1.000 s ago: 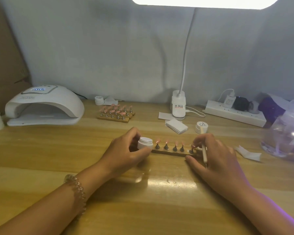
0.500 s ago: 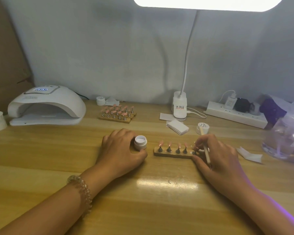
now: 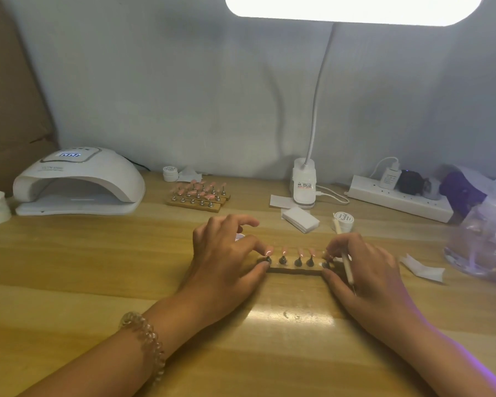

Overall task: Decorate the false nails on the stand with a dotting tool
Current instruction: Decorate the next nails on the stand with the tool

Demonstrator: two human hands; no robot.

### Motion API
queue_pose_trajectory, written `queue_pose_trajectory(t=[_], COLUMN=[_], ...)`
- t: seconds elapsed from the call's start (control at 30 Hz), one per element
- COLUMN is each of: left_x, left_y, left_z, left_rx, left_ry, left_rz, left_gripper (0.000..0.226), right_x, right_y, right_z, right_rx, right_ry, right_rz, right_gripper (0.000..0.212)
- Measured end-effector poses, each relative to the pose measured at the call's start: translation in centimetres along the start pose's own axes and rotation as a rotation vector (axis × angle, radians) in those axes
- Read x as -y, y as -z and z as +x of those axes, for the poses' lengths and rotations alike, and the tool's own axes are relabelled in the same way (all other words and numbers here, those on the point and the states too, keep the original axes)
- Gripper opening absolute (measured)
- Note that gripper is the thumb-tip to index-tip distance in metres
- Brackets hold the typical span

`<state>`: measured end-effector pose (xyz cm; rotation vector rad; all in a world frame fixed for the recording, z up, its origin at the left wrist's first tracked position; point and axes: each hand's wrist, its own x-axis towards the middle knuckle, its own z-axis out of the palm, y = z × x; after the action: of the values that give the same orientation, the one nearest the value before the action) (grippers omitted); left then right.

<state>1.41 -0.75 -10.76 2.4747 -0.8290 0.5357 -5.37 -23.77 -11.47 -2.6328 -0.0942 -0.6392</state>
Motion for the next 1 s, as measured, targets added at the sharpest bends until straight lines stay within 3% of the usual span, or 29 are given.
queue_pose_trajectory(t=[0.33, 0.5, 0.8, 1.0], left_x=[-0.6, -1.2, -1.0, -1.0], left_y=[0.0, -0.6, -0.7, -0.6], left_z=[-0.1, -0.6, -0.4, -0.3], left_rx=[-0.006, 0.085, 0.098, 0.092], left_ry=[-0.003, -0.026, 0.029, 0.056], left_rz=[-0.071, -0.089, -0.141, -0.162], left_gripper=[0.008, 0.015, 0.018, 0.01], right_x=[0.2, 0.1, -0.1, 0.0], right_y=[0.1, 0.2, 0.1, 0.1], right_z=[0.1, 0.4, 0.6, 0.7], right_rx=[-0.011, -0.017, -0.012, -0.014], right_ry=[-0.063, -0.115, -0.136, -0.13], right_rz=[-0.056, -0.104, -0.061, -0.066], right_gripper=[0.034, 0.027, 0.039, 0.031])
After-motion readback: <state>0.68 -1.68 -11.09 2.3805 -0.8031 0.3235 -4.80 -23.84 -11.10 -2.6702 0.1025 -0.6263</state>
